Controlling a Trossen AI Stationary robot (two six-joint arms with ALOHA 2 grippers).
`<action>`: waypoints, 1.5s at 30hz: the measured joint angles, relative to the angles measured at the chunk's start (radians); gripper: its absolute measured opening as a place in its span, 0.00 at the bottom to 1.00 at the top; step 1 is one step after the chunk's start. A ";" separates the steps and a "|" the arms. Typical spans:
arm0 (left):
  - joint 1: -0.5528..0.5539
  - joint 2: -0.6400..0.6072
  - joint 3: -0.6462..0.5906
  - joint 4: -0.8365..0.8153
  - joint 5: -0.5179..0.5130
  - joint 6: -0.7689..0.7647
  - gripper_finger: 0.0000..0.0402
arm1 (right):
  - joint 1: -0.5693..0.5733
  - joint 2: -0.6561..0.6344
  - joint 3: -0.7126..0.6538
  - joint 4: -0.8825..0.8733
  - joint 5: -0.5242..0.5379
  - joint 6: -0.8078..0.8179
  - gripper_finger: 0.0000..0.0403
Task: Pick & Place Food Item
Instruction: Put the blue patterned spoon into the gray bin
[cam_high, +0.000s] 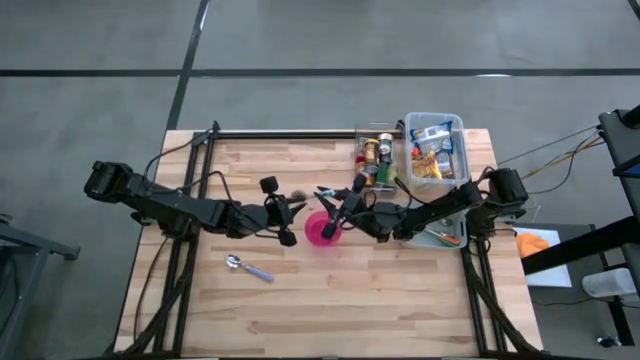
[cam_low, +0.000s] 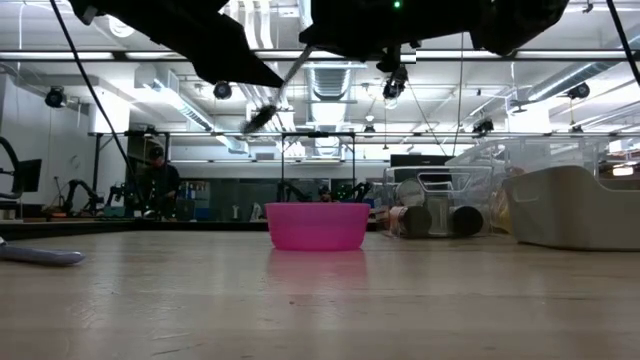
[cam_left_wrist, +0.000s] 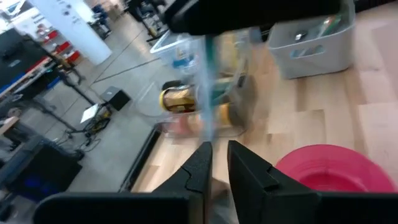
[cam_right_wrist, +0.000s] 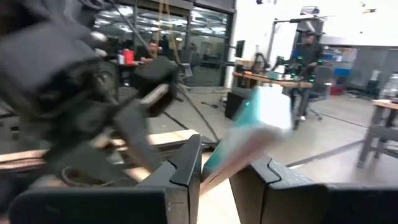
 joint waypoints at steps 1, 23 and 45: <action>0.000 0.000 0.000 0.001 0.007 0.000 0.14 | -0.001 0.000 0.000 -0.001 0.005 -0.001 0.16; 0.000 0.000 0.000 0.005 -0.003 -0.003 0.54 | 0.000 0.000 0.000 -0.002 -0.002 0.001 0.09; 0.009 0.001 0.000 0.001 -0.226 -0.094 0.56 | 0.007 -0.161 0.001 -1.059 -0.008 0.690 0.09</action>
